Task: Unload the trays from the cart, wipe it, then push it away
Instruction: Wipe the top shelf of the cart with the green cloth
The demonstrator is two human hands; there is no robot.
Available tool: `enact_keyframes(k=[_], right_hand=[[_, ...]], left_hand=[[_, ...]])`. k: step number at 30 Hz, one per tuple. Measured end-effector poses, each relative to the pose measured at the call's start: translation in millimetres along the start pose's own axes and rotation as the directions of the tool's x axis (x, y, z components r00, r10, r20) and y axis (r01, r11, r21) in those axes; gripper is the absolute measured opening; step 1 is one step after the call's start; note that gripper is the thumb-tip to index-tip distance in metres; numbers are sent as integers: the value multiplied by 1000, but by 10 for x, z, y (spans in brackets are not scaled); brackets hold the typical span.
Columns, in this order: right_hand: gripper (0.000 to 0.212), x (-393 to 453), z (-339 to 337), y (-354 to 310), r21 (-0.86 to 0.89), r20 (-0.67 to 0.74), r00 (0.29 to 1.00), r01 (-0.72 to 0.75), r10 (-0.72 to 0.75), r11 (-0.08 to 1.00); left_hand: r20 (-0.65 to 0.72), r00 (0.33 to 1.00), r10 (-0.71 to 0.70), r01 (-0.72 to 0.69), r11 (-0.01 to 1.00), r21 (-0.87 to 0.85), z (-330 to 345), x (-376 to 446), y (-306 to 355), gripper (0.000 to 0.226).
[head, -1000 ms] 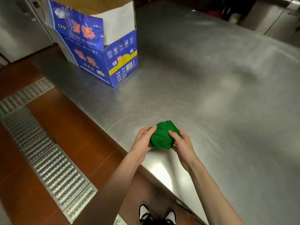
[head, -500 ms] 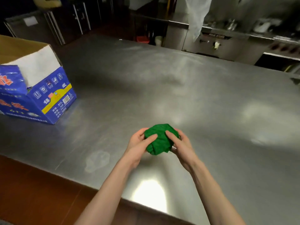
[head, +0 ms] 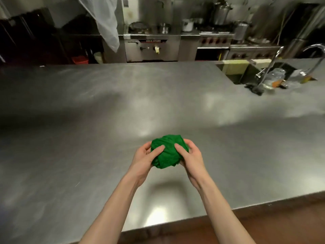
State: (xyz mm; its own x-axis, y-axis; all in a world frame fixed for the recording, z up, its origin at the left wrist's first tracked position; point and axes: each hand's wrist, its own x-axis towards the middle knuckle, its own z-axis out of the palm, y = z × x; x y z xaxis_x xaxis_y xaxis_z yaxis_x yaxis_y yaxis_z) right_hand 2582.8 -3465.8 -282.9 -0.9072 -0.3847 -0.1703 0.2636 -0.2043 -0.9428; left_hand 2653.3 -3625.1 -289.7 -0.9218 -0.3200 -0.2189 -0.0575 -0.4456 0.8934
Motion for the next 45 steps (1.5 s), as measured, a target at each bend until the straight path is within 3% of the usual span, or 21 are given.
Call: enact_keyframes(k=[5, 10, 17, 26, 38, 45], right_hand=[[32, -225, -1012, -383, 56, -95, 995, 33, -27, 998], [33, -480, -1928, -664, 133, -75, 997, -15, 26, 991], [28, -935, -3066, -858, 152, -325, 941, 155, -98, 976], [28, -1581, -4385, -1143, 89, -646, 747, 276, -156, 957], [29, -1973, -6179, -1744, 46, -862, 489, 335, -132, 941], [29, -2175, -6935, -1946, 28, -931, 346, 393, -119, 919]], left_hand=[[100, 995, 5, -15, 994, 106, 1017, 120, -342, 30], [222, 975, 13, -47, 988, 145, 1941, 194, -703, 27], [415, 908, -64, -24, 979, 204, 3175, 178, -1299, 17], [627, 751, -207, -1, 950, 314, 4790, 132, -1994, 19], [814, 457, -359, 22, 919, 393, 7060, 261, -2845, 24], [850, 322, -417, 7, 899, 438, 8057, 229, -3260, 23]])
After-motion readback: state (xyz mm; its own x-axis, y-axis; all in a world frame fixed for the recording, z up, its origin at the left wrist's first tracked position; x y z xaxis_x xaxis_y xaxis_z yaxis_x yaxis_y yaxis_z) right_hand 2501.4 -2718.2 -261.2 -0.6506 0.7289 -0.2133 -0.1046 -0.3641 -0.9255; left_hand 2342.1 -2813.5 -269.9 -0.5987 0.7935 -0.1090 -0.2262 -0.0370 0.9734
